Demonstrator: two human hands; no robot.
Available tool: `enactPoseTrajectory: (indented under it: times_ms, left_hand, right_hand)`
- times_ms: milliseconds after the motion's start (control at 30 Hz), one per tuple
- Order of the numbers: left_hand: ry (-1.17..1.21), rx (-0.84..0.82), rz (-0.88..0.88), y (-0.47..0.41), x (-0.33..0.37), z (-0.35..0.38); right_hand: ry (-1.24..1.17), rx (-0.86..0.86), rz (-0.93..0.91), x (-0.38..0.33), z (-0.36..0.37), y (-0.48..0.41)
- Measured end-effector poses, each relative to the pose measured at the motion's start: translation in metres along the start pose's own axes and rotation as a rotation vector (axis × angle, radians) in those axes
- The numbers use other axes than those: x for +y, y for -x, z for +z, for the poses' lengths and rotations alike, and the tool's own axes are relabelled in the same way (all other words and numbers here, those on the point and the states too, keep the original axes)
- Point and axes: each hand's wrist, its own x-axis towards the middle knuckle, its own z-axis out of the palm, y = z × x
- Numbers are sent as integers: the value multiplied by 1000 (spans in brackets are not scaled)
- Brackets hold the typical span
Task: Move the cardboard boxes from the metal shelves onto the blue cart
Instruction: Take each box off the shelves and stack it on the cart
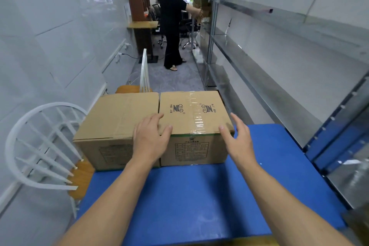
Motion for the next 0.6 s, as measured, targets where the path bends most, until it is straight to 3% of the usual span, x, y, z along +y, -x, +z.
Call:
enactPoseTrajectory:
  times_ms: [267,600]
  left_hand:
    - [343,-43,216,23,41,24]
    - [535,-201,319,62,122,57]
  right_hand:
    - [-49,131,-24,-2,-22,40]
    - [39,345,-27,14,-109,97]
